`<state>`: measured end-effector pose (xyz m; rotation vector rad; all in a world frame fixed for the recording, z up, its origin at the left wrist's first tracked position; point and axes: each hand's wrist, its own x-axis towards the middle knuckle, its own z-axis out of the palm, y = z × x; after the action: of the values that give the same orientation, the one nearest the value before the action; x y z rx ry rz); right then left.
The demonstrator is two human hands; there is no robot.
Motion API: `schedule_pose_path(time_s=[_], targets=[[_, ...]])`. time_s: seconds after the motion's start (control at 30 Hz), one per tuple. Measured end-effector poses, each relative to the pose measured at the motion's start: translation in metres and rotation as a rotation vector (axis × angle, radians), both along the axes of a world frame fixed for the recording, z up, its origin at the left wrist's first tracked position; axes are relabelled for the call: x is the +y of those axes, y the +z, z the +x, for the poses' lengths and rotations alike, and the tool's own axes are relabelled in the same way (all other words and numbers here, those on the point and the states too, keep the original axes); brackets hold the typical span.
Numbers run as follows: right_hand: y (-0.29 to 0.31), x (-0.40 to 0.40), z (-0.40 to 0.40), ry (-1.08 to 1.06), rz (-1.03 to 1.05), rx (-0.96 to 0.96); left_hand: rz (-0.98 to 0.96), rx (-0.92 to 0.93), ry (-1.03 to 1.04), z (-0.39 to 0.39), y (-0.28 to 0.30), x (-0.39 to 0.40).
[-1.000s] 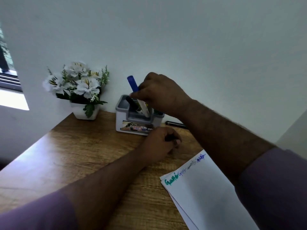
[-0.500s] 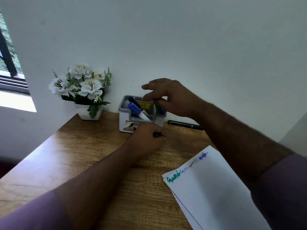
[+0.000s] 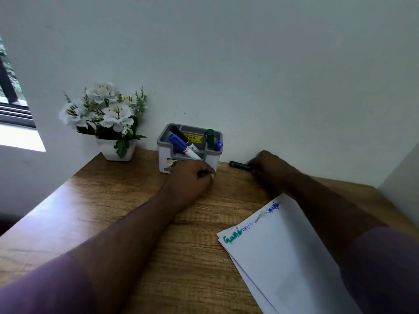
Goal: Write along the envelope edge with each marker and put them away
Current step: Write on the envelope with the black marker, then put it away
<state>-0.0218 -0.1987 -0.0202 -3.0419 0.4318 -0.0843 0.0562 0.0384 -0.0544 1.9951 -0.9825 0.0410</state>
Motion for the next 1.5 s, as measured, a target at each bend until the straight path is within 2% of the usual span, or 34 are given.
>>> schedule_pose_path(time_s=[0.07,0.13,0.17,0.23,0.27,0.3,0.37,0.47,0.53,0.6,0.67,0.73,0.87,0.97,1.0,1.07,1.13,1.17,1.3,1.5], targets=[[0.009,0.001,-0.004,-0.020,0.002,0.048,0.004,-0.049,-0.003,-0.004,0.002,0.001],[0.022,0.005,-0.017,-0.001,0.107,-0.103,-0.037,-0.120,-0.021,-0.012,0.006,0.000],[0.027,0.010,-0.028,0.017,0.287,-0.261,-0.074,-0.137,-0.049,-0.018,0.008,-0.003],[0.037,0.030,-0.053,0.129,0.895,-0.556,-0.146,-0.086,-0.116,-0.034,0.012,-0.010],[0.037,0.038,-0.066,0.198,1.139,-0.637,-0.183,-0.029,-0.153,-0.044,0.014,-0.015],[0.033,0.044,-0.077,0.252,1.276,-0.673,-0.217,0.020,-0.188,-0.052,0.015,-0.020],[0.022,0.052,-0.095,0.270,1.381,-0.695,-0.246,0.031,-0.237,-0.064,0.015,-0.026],[0.007,0.055,-0.108,0.121,1.440,-0.747,-0.189,-0.088,-0.294,-0.070,0.014,-0.028],[0.000,0.053,-0.111,0.114,1.449,-0.748,-0.134,-0.180,-0.330,-0.073,0.012,-0.030],[-0.003,0.050,-0.115,0.131,1.337,-0.655,-0.076,-0.268,-0.333,-0.075,0.010,-0.031],[-0.005,0.045,-0.119,0.110,1.139,-0.543,-0.053,-0.301,-0.324,-0.073,0.011,-0.031],[-0.009,0.041,-0.121,0.098,1.110,-0.531,-0.045,-0.288,-0.364,-0.072,0.012,-0.031],[-0.008,0.037,-0.121,0.203,1.251,-0.583,0.019,-0.171,-0.391,-0.063,0.012,-0.029],[0.007,0.019,-0.133,0.186,1.298,-0.767,-0.030,-0.022,-0.254,-0.041,0.014,-0.018],[0.011,0.011,-0.138,0.169,1.300,-0.841,-0.069,-0.011,-0.254,-0.039,0.014,-0.016],[0.010,0.003,-0.143,0.137,1.312,-0.901,0.032,-0.065,-0.349,-0.047,0.012,-0.019],[0.002,0.001,-0.137,0.057,1.316,-0.869,0.190,-0.160,-0.463,-0.059,0.008,-0.027],[-0.001,0.001,-0.133,0.016,1.324,-0.854,0.209,-0.182,-0.495,-0.060,0.005,-0.029],[-0.002,-0.007,-0.122,-0.026,1.365,-0.770,0.201,-0.122,-0.520,-0.055,0.006,-0.027],[-0.008,-0.027,-0.115,-0.055,1.191,-0.562,0.249,-0.193,-0.580,-0.053,0.002,-0.033]])
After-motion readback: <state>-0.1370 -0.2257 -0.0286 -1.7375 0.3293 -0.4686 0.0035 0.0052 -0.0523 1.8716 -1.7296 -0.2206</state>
